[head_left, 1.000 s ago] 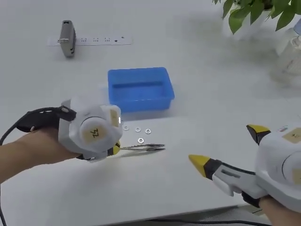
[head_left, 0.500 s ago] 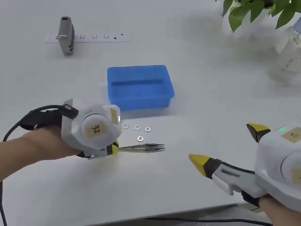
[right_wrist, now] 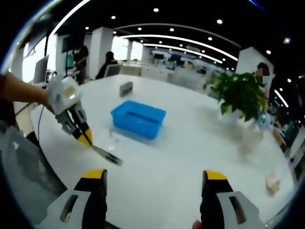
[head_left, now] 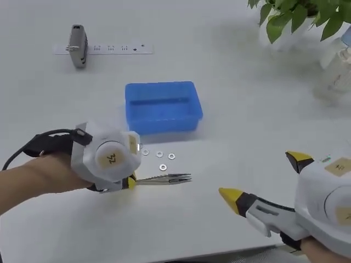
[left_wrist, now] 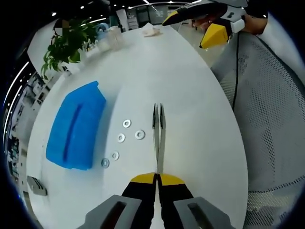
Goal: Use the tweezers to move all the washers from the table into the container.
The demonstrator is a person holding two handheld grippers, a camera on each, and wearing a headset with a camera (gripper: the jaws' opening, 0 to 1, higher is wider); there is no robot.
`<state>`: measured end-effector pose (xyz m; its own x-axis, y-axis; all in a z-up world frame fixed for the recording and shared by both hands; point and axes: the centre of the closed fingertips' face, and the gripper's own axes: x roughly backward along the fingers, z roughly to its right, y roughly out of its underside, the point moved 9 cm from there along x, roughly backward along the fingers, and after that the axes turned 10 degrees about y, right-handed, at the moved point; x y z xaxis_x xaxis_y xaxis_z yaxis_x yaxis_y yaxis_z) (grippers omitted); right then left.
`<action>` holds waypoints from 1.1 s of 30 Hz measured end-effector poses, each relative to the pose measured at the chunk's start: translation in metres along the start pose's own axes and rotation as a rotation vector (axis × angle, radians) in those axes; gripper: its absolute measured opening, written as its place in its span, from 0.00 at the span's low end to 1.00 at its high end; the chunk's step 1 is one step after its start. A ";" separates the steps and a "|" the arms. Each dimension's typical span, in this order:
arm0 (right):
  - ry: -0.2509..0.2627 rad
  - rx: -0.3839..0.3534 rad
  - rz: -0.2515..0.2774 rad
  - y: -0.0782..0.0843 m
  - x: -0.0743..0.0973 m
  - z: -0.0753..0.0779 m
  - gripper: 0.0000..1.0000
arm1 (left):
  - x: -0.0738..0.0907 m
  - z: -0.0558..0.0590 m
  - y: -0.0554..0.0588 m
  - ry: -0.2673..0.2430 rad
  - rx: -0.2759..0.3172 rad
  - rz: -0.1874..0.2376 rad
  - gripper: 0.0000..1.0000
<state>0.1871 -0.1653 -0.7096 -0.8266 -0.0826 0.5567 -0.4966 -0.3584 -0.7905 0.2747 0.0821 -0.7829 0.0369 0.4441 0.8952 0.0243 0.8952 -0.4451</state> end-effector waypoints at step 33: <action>-0.514 0.185 -0.006 -0.026 -0.022 -0.065 0.35 | 0.074 0.045 -0.055 -0.144 -0.040 0.212 0.00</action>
<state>0.2007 -0.0940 -0.7182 -0.5651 -0.5069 0.6509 -0.4082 -0.5139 -0.7545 0.2316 0.0672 -0.6916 -0.0972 0.6251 0.7745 0.0712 0.7805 -0.6211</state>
